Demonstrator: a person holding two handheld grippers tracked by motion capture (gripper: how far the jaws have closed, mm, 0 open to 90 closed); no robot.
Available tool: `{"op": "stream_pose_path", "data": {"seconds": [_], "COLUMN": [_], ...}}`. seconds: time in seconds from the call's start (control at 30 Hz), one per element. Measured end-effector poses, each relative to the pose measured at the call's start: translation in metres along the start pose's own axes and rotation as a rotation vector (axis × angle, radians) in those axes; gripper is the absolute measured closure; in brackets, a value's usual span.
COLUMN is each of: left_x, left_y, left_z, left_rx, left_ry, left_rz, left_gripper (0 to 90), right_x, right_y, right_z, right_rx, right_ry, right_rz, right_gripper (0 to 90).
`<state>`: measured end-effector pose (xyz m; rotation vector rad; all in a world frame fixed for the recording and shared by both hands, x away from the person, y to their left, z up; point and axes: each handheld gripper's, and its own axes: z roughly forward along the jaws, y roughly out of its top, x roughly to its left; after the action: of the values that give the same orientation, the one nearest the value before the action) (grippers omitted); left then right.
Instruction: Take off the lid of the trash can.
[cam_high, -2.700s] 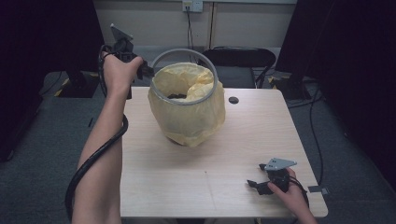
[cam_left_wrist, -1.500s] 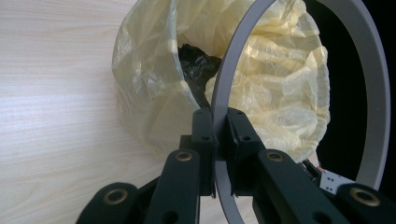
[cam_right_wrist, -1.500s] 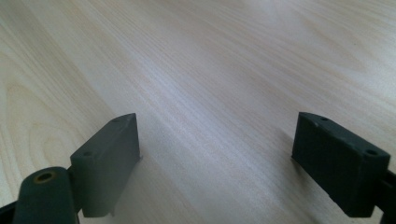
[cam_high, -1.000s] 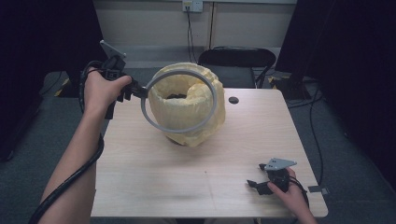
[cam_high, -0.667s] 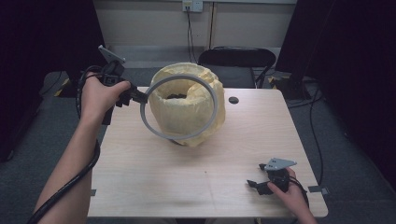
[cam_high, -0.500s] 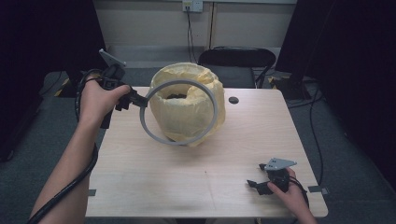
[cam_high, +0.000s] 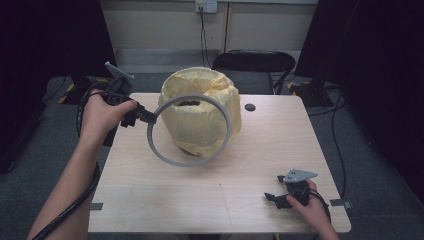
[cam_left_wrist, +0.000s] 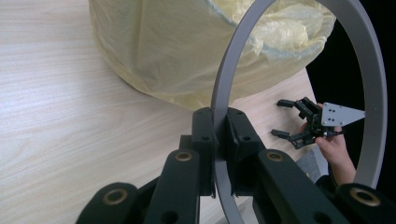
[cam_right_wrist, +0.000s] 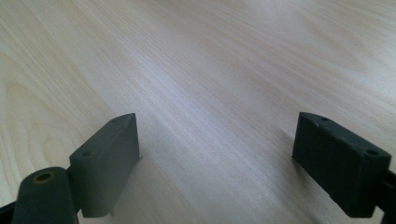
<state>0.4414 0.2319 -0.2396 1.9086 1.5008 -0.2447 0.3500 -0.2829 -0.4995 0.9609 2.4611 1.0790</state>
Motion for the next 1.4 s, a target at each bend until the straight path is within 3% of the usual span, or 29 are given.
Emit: {"op": "stream_pose_path", "data": {"seconds": [0.2, 0.63, 1.0, 1.4], "left_x": [0.0, 0.004, 0.008, 0.01], "left_y": [-0.006, -0.021, -0.036, -0.052], "left_z": [0.0, 0.003, -0.009, -0.002], "left_rx": [0.006, 0.009, 0.012, 0.04], "left_ry": [-0.002, -0.04, -0.034, -0.038], "left_rz": [0.029, 0.041, 0.059, 0.085], "left_gripper": [83.2, 83.6, 83.6, 83.6], "right_x": [0.0, 0.0, 0.0, 0.0], "right_y": [0.0, 0.0, 0.0, 0.0], "right_z": [0.0, 0.0, 0.0, 0.0], "right_rx": [0.0, 0.0, 0.0, 0.0], "right_ry": [0.0, 0.0, -0.001, -0.001], "right_rz": [0.0, 0.0, 0.0, 0.001], "right_gripper": [13.9, 13.9, 13.9, 13.9]}}
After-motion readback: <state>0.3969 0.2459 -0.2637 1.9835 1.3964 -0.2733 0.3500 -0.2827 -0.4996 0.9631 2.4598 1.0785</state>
